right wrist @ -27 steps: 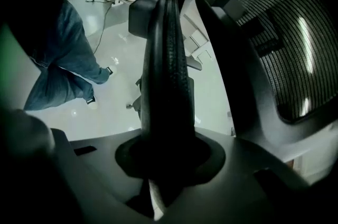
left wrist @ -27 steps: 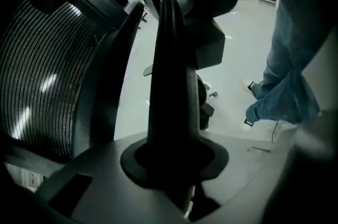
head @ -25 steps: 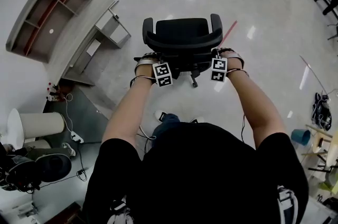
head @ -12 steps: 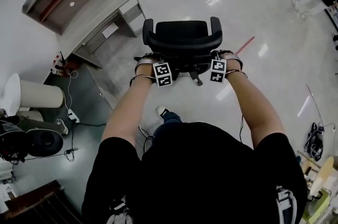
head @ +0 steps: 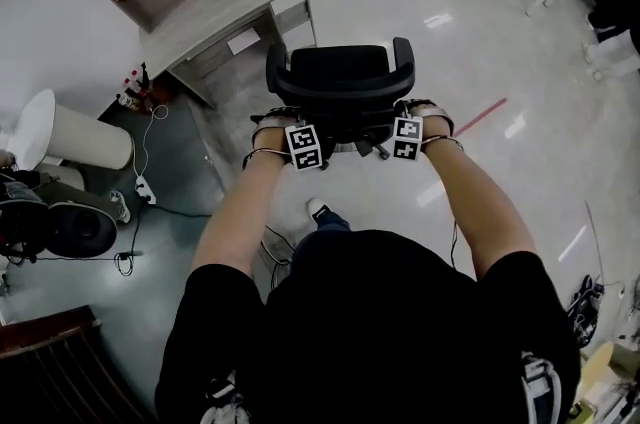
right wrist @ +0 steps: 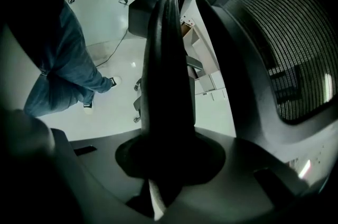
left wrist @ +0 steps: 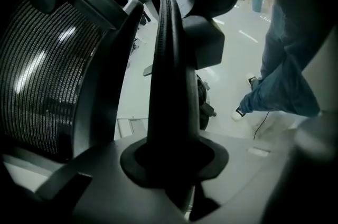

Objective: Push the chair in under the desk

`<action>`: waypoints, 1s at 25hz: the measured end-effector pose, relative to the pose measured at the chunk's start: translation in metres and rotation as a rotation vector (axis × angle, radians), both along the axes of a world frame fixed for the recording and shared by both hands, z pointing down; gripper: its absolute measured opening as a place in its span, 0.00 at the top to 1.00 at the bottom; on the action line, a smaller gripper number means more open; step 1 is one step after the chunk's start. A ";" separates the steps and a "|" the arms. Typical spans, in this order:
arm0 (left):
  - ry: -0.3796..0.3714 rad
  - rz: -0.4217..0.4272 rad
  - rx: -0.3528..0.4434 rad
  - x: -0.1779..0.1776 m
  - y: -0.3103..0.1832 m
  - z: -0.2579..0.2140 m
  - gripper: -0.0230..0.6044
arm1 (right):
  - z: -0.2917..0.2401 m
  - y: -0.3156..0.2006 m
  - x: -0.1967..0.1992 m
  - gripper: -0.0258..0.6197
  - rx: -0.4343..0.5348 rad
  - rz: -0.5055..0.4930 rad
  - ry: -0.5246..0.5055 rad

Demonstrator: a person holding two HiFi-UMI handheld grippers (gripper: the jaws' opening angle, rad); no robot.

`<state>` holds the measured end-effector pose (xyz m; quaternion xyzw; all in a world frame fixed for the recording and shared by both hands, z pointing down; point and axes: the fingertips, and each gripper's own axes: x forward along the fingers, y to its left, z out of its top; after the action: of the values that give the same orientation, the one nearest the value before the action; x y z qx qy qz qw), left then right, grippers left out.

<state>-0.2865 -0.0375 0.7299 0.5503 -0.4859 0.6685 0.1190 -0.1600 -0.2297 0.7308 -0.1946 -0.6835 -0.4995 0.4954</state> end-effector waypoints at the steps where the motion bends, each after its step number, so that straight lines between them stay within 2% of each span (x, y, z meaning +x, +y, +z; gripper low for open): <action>1: 0.000 -0.016 0.000 -0.004 0.010 0.000 0.83 | 0.000 0.008 -0.007 0.84 0.000 -0.017 0.001; 15: 0.009 -0.236 -0.006 -0.051 0.150 0.004 0.83 | 0.005 0.125 -0.100 0.84 -0.005 -0.239 0.009; 25: 0.015 -0.355 -0.014 -0.068 0.217 0.007 0.83 | 0.008 0.184 -0.145 0.84 -0.009 -0.363 0.009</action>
<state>-0.3545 0.1792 0.7372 0.4601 -0.5698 0.6361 0.2428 -0.3046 -0.0459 0.7384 -0.3194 -0.6369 -0.5770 0.3993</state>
